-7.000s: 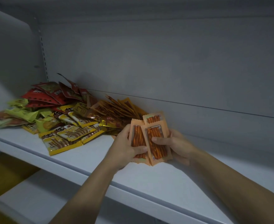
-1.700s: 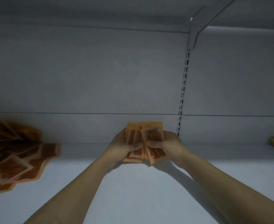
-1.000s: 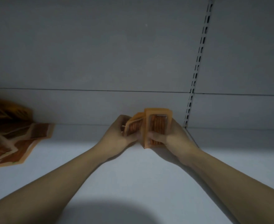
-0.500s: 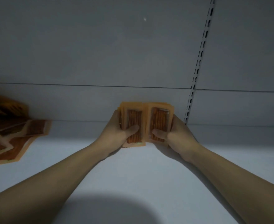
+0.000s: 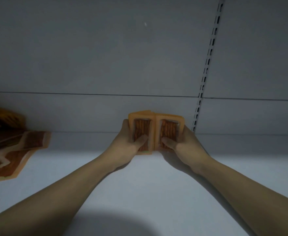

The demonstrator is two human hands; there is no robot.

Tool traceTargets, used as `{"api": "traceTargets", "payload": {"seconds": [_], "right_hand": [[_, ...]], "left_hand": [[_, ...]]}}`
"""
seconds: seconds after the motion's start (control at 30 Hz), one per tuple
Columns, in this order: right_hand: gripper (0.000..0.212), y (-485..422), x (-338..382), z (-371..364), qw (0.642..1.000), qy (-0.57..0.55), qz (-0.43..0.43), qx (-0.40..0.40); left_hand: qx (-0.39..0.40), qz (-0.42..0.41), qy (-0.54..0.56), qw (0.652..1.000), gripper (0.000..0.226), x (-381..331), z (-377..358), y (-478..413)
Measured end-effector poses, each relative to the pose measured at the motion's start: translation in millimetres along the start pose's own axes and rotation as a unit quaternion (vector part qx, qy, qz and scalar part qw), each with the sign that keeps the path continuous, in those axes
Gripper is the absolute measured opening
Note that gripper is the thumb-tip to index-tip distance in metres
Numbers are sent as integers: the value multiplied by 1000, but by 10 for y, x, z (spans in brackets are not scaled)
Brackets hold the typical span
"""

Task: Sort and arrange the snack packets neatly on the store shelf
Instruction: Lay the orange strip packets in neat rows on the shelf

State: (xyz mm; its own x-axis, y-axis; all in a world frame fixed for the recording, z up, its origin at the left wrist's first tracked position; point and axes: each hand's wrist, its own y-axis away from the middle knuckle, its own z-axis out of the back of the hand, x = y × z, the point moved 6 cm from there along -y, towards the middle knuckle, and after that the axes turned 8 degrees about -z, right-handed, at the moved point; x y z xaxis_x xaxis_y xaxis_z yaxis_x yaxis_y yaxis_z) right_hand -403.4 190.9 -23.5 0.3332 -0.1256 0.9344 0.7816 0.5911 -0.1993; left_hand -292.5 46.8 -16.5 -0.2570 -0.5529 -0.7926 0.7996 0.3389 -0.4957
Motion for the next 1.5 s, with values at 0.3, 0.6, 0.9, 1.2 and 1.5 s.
{"api": "traceTargets", "payload": {"seconds": [0.3, 0.6, 0.9, 1.2, 1.5], "right_hand": [[28, -62, 27, 85, 992, 110, 50, -47], [42, -16, 51, 21, 981, 175, 64, -46], [37, 68, 59, 57, 969, 232, 12, -80], [31, 161, 69, -122, 959, 223, -80, -154], [28, 451, 318, -68, 960, 109, -90, -240]], "left_hand": [[-5, -6, 5, 1000, 48, -11, 138, -43], [51, 28, 37, 998, 44, 119, 72, -38], [24, 56, 33, 998, 30, 114, 66, -9], [10, 75, 67, 995, 23, 166, 135, -19], [-17, 71, 104, 992, 17, -39, 230, 96]]}}
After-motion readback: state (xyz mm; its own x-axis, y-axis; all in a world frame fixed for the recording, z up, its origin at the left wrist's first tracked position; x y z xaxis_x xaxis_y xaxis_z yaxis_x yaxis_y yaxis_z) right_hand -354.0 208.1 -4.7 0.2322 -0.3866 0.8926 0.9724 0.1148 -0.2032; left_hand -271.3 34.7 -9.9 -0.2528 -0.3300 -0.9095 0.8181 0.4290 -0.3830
